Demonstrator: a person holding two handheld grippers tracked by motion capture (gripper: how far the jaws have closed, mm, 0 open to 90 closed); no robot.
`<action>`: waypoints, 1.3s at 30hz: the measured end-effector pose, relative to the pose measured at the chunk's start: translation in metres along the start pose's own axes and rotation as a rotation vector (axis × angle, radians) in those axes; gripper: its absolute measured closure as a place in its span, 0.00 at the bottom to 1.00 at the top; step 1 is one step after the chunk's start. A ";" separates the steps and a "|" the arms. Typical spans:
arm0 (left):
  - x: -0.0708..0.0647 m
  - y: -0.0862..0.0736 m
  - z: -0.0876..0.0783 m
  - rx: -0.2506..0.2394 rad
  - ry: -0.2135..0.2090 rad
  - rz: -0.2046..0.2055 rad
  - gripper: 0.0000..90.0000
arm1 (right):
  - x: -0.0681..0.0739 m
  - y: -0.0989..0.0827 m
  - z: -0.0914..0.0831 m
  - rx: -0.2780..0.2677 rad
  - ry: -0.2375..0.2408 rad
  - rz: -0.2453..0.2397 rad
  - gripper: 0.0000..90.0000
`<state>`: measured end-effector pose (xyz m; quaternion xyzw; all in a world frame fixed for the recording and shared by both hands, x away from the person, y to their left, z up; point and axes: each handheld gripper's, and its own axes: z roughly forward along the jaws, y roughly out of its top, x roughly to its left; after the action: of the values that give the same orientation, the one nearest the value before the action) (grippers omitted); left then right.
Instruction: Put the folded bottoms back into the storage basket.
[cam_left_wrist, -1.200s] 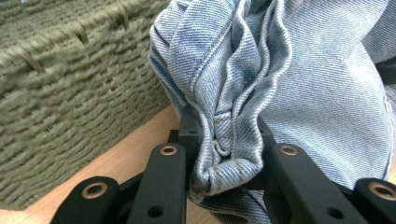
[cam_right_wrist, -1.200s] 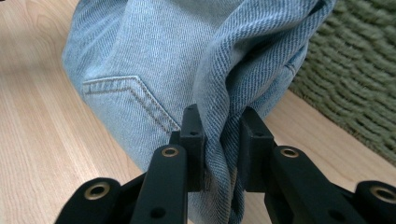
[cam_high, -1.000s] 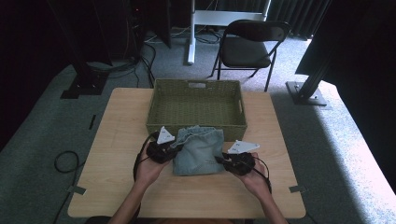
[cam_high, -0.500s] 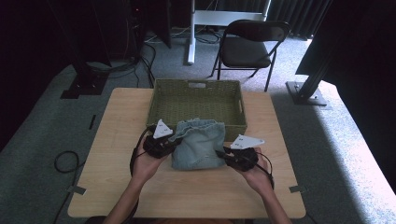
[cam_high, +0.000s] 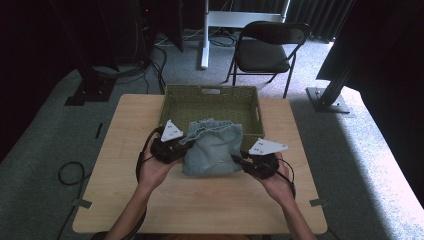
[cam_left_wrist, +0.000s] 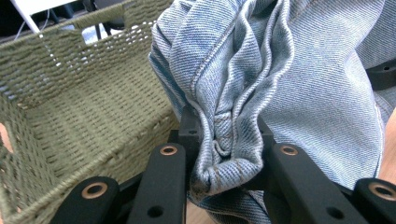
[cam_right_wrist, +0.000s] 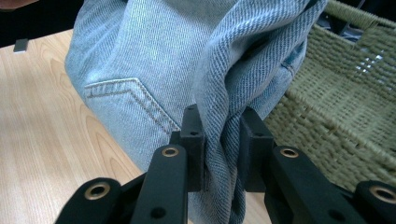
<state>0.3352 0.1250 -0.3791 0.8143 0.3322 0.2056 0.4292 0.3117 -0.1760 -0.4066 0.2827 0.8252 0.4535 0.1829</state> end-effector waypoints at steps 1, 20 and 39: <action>0.000 0.002 -0.001 -0.004 0.003 0.004 0.84 | 0.000 0.004 -0.003 -0.004 -0.003 -0.003 0.84; 0.016 0.032 -0.004 -0.042 0.007 -0.005 0.84 | -0.016 0.035 -0.010 -0.056 -0.045 -0.018 0.84; 0.040 0.067 -0.005 -0.076 0.045 -0.003 0.84 | -0.032 0.069 -0.006 -0.100 -0.078 -0.025 0.84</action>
<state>0.3843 0.1296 -0.3182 0.7921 0.3348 0.2357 0.4527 0.3538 -0.1704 -0.3431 0.2805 0.7972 0.4806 0.2343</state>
